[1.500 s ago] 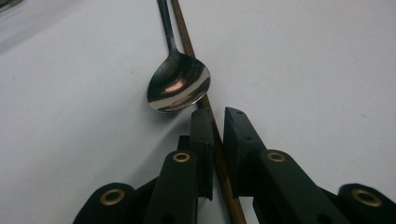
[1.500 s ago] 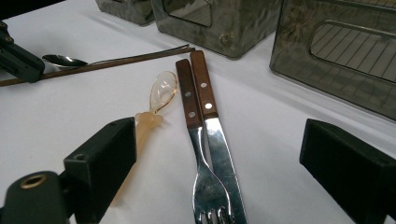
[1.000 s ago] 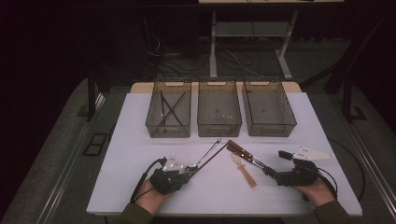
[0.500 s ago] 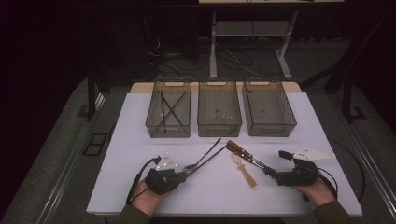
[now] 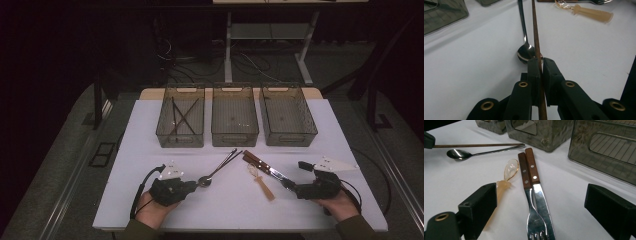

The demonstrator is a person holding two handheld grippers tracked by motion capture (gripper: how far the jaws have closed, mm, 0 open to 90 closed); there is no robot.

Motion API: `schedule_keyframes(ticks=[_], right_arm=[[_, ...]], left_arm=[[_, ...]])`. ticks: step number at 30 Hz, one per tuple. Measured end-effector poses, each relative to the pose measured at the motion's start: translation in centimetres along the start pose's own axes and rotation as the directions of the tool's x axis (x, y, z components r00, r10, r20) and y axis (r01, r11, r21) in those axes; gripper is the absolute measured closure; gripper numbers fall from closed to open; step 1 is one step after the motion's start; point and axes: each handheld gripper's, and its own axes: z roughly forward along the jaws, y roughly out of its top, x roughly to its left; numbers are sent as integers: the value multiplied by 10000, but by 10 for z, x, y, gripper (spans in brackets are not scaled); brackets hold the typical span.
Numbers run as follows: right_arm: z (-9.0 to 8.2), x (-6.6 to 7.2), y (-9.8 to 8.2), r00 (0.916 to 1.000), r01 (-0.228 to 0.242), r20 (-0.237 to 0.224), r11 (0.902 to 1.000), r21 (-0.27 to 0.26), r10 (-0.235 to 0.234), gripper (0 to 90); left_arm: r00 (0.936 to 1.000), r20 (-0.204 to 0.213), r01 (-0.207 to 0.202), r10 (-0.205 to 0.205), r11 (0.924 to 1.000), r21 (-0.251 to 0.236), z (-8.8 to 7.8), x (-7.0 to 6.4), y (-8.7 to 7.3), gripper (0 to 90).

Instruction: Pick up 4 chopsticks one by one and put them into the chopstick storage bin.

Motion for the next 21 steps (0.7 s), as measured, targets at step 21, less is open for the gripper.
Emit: schedule_keyframes(ticks=[21], right_arm=[[0,0,0,10000,32,-24,10000,3,-32,107]], left_arm=[[9979,611,-156,193,9980,-620,-25,27,2,845]])
